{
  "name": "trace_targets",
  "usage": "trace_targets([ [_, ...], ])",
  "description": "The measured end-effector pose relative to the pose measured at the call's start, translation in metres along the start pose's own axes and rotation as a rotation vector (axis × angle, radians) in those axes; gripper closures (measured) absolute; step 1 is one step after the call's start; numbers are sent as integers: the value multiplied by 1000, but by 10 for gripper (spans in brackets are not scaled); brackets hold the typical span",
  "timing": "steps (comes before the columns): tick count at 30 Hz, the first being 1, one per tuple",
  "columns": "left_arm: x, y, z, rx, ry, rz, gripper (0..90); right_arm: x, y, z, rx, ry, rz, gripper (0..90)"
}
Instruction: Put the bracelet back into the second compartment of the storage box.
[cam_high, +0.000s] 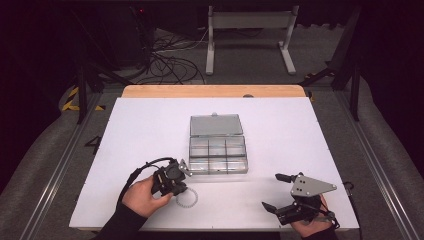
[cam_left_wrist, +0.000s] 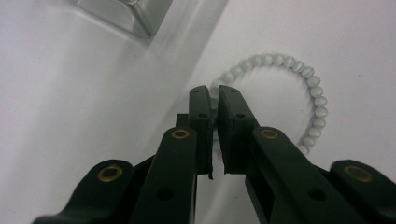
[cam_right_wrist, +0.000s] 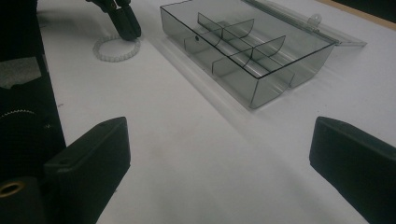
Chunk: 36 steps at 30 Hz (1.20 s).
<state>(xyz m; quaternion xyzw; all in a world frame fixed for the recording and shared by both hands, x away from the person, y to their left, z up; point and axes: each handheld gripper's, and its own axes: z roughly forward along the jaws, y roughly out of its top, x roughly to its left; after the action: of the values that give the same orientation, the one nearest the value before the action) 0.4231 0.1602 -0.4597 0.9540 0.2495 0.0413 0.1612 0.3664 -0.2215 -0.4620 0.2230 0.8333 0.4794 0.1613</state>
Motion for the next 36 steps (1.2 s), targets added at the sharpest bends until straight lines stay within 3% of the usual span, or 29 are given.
trace_targets([
  [12, 0, 0, -3, -17, -1, -1, 848, 0, 0, 0, 0, 3, 4, 57],
  [16, 0, -1, -11, -58, -4, -5, 849, 0, 0, 1, 1, 3, 5, 57],
  [23, -1, -6, -32, -170, -14, 11, 849, 0, 0, 1, 0, 5, 6, 57],
  [36, -8, -9, -56, -295, -18, 35, 849, -1, -1, 0, -7, 11, 10, 57],
])
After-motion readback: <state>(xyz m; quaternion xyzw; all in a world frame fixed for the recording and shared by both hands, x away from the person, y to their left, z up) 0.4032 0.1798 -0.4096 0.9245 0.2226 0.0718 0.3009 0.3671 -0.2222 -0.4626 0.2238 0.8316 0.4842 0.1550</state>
